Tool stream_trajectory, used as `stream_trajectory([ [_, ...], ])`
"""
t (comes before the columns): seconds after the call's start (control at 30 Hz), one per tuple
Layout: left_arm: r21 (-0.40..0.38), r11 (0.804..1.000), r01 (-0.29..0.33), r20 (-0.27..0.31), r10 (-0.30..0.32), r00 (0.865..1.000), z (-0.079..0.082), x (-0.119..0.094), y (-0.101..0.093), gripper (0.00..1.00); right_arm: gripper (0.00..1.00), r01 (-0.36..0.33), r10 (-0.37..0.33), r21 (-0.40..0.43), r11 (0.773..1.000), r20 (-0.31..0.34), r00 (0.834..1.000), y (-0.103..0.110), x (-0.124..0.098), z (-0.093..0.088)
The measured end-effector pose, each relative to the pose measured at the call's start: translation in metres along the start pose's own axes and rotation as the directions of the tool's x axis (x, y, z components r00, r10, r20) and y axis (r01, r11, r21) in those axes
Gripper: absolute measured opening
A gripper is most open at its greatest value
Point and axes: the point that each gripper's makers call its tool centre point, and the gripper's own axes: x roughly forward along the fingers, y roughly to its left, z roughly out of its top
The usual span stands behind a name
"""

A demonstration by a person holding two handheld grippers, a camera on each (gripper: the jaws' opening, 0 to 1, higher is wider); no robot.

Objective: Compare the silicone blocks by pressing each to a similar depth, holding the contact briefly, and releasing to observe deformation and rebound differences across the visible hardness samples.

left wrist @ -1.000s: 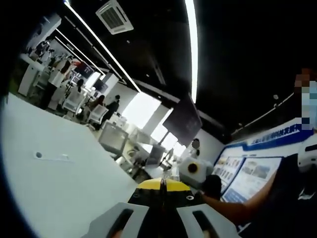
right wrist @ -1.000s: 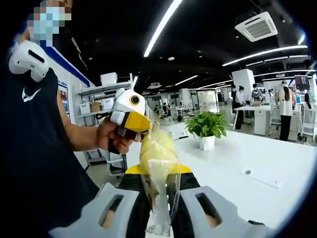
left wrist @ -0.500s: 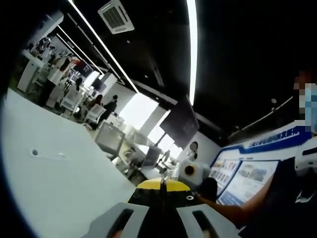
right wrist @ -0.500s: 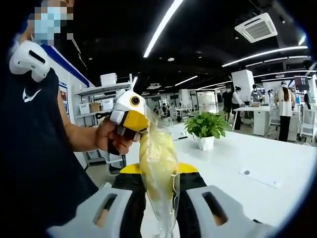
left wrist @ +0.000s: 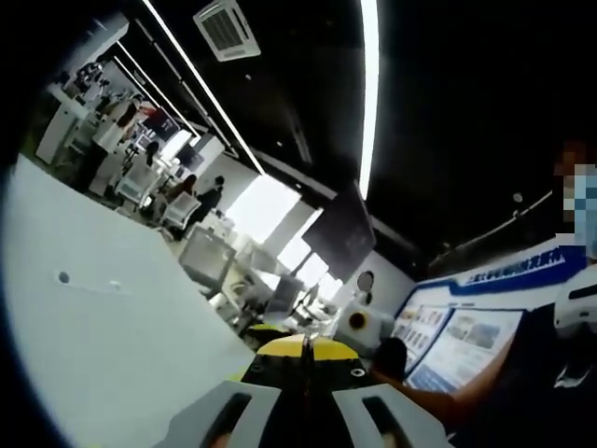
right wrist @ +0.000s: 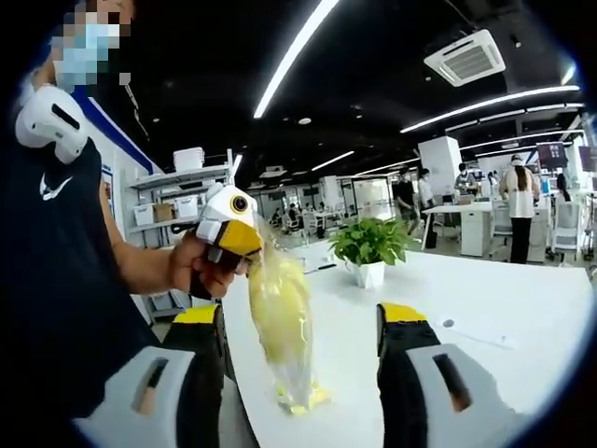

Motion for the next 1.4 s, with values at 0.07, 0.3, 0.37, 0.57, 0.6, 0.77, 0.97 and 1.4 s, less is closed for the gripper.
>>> stream_trajectory([
  [0.07, -0.005, 1.000, 0.001, 0.002, -0.001, 1.000, 0.001, 0.001, 0.000, 0.00, 0.84, 0.031, -0.031, 0.004, 1.000, -0.002, 1.000, -0.007, -0.003, -0.003],
  [0.3, -0.020, 1.000, 0.006, 0.004, -0.006, 1.000, 0.000, 0.002, 0.000, 0.00, 0.96, 0.112, -0.113, -0.019, 0.993, -0.050, 0.992, -0.018, -0.019, -0.020],
  [0.37, -0.024, 1.000, 0.006, 0.002, -0.006, 1.000, -0.001, 0.004, 0.001, 0.00, 0.96, 0.130, -0.131, -0.017, 0.991, -0.049, 0.990, -0.020, -0.024, -0.023],
  [0.57, -0.049, 0.999, 0.002, 0.003, -0.002, 1.000, -0.009, 0.008, 0.006, 0.00, 0.96, 0.209, -0.210, -0.019, 0.978, -0.069, 0.975, -0.031, -0.047, -0.036],
  [0.6, -0.051, 0.999, 0.001, 0.004, -0.001, 1.000, -0.010, 0.008, 0.007, 0.00, 0.96, 0.218, -0.219, -0.023, 0.976, -0.079, 0.973, -0.031, -0.051, -0.040],
  [0.77, -0.092, 0.996, 0.000, 0.007, 0.001, 1.000, -0.018, 0.010, 0.013, 0.00, 0.96, 0.262, -0.263, -0.021, 0.965, -0.107, 0.959, -0.036, -0.069, -0.055],
  [0.97, -0.146, 0.989, -0.011, 0.019, 0.014, 1.000, -0.028, 0.012, 0.024, 0.00, 0.96, 0.330, -0.331, -0.020, 0.944, -0.114, 0.937, -0.046, -0.089, -0.071],
  [1.4, -0.239, 0.970, -0.042, 0.030, 0.051, 0.998, -0.055, 0.011, 0.050, 0.00, 0.96, 0.402, -0.403, -0.037, 0.915, -0.156, 0.902, -0.055, -0.110, -0.121],
])
